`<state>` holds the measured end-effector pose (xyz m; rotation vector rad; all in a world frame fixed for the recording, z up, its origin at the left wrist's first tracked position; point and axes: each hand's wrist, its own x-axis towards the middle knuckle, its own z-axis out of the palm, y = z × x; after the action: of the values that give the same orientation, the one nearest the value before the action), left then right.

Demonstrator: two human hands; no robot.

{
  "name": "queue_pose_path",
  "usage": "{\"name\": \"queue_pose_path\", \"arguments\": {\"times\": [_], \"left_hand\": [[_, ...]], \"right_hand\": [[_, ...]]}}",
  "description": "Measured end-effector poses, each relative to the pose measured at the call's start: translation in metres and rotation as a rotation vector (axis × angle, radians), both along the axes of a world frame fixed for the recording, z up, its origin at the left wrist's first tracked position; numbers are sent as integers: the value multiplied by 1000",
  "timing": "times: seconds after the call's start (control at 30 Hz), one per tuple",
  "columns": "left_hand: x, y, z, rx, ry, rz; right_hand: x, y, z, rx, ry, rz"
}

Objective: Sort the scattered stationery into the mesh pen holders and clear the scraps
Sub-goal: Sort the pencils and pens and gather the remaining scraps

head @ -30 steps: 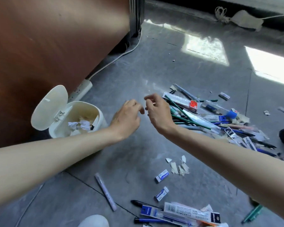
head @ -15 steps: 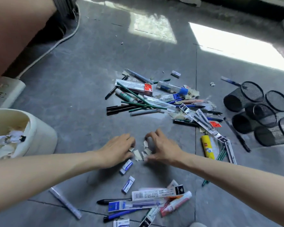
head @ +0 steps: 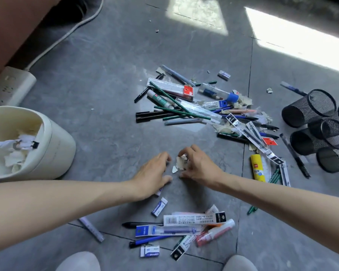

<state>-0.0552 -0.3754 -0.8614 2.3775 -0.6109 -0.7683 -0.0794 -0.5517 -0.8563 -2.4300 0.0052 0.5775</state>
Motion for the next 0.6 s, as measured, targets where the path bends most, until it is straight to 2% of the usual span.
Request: {"name": "queue_pose_path", "arguments": {"times": [0.17, 0.3, 0.43, 0.6], "left_hand": [[6, -22, 1, 89, -129, 18], [13, -31, 1, 117, -74, 45], [15, -35, 0, 97, -36, 41], [18, -32, -1, -11, 55, 101]], "right_hand": [[7, 2, 0, -29, 30, -56], [18, 3, 2, 20, 76, -155], [22, 3, 2, -44, 77, -131], [20, -1, 5, -71, 44, -165]]}}
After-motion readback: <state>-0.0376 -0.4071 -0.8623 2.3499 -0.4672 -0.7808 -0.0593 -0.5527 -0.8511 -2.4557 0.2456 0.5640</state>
